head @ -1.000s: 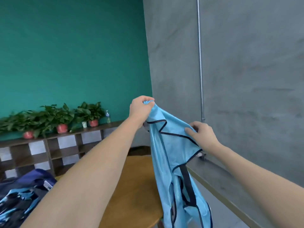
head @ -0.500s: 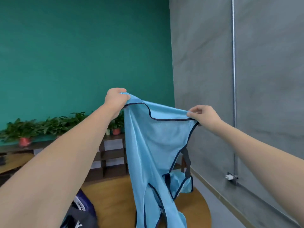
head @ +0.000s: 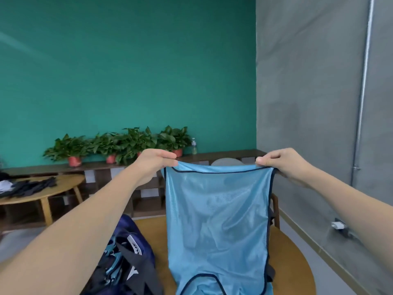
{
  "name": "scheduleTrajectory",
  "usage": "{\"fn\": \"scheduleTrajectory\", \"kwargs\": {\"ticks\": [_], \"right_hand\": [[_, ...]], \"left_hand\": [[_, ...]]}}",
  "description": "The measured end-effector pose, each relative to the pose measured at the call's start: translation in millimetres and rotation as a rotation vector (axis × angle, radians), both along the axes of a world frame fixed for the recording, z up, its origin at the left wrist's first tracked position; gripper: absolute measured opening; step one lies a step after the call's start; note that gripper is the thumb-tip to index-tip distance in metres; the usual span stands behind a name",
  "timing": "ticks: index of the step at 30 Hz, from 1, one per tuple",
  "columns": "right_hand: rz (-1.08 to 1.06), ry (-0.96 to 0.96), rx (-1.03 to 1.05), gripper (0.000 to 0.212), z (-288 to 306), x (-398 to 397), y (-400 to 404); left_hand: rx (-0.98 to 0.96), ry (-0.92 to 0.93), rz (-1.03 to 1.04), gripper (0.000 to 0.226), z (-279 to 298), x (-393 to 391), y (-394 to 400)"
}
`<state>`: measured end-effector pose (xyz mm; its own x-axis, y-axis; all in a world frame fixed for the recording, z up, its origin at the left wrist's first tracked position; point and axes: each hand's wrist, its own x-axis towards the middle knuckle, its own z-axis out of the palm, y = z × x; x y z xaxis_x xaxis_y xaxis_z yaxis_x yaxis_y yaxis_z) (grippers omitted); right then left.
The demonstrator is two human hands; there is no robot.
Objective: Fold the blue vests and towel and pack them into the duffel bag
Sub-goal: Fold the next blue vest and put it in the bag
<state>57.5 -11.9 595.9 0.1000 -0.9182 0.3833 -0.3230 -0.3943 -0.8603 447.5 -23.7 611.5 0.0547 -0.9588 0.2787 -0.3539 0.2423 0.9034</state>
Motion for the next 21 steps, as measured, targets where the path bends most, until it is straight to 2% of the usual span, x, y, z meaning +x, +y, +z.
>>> {"fn": "scheduleTrajectory", "kwargs": {"ticks": [3, 5, 8, 13, 17, 21], "right_hand": [[0.015, 0.075, 0.006, 0.018, -4, 4, 6], [-0.019, 0.236, -0.021, 0.017, -5, 7, 13], [-0.118, 0.425, -0.062, 0.020, -9, 13, 21], [-0.275, 0.409, -0.246, 0.016, -19, 16, 31], [-0.356, 0.428, -0.256, 0.023, -22, 13, 48], [-0.342, 0.411, -0.142, 0.020, -17, 10, 78]], "left_hand": [[0.012, -0.208, -0.041, 0.043, -5, 9, 12], [-0.012, -0.413, 0.005, 0.049, -6, 10, 19], [-0.142, -0.676, 0.127, 0.037, -12, 8, 27], [-0.406, -0.613, 0.261, 0.012, -11, -5, 51], [-0.410, -0.593, 0.260, 0.012, -9, -3, 68], [-0.352, -0.549, 0.240, 0.005, -12, 1, 97]]}}
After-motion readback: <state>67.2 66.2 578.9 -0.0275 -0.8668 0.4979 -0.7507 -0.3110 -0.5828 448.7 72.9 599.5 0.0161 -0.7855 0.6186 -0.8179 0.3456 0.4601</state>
